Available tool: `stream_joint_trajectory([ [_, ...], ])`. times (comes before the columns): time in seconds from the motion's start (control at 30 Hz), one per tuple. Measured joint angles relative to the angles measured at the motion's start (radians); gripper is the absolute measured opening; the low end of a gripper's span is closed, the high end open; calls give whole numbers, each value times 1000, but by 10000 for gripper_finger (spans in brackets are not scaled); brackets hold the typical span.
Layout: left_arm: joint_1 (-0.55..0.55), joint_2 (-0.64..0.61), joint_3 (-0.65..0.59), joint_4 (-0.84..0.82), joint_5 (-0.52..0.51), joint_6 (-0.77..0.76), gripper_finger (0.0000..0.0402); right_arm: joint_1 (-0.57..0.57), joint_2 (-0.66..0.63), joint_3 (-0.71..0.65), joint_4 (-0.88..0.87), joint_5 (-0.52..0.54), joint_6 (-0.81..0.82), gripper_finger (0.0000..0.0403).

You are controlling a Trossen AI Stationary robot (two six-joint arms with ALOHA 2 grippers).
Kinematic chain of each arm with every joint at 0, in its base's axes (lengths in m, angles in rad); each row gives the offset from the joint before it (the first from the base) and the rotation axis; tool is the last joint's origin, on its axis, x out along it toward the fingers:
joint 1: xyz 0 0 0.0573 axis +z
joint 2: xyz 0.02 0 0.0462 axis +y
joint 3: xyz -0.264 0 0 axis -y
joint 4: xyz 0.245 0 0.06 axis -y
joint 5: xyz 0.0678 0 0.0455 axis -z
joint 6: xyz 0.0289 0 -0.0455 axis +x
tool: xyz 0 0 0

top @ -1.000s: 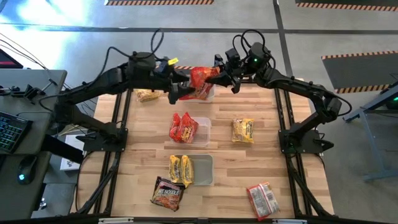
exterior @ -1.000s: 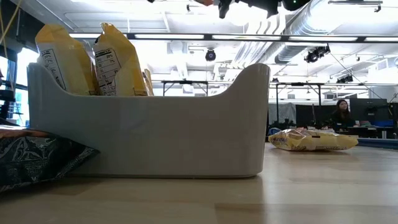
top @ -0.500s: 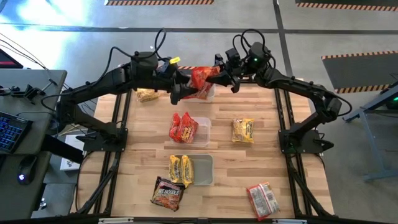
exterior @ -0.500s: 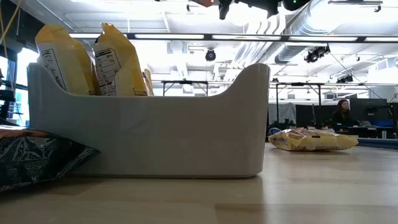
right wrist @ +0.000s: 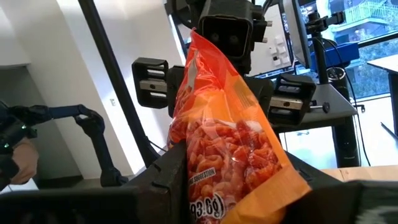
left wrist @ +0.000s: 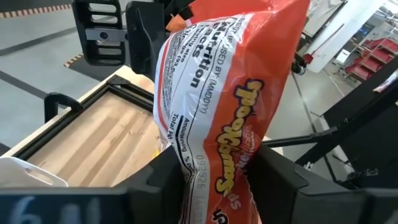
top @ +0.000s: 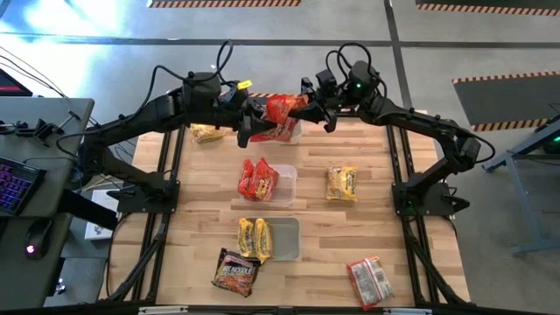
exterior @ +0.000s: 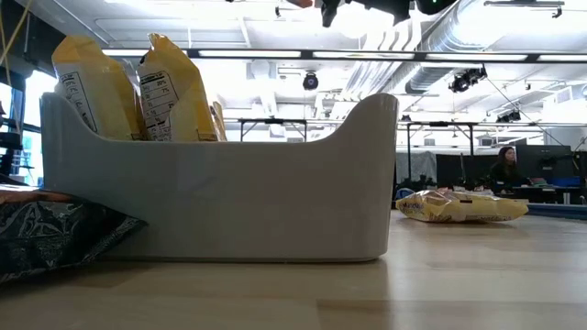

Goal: Sort Maruchan noodles
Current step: Put the orange noodle pack into the transparent bin

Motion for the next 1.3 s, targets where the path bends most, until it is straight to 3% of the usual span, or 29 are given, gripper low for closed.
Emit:
stream_joint_trajectory([
  [0.13,1,-5,0,-3,14,-9,156,0,0,0,0,4,-2,129],
  [0.43,6,-9,0,8,20,-65,245,1,1,0,-6,8,-2,129],
  [0.57,4,-8,0,35,23,-58,265,1,1,0,-7,9,-7,129],
  [0.73,0,-7,0,33,67,-57,268,2,1,0,-8,14,-11,129],
  [1.17,-14,48,1,40,7,16,268,1,2,0,-16,22,-18,129],
  [1.3,-11,46,1,34,7,15,245,1,2,0,-22,23,-18,129],
])
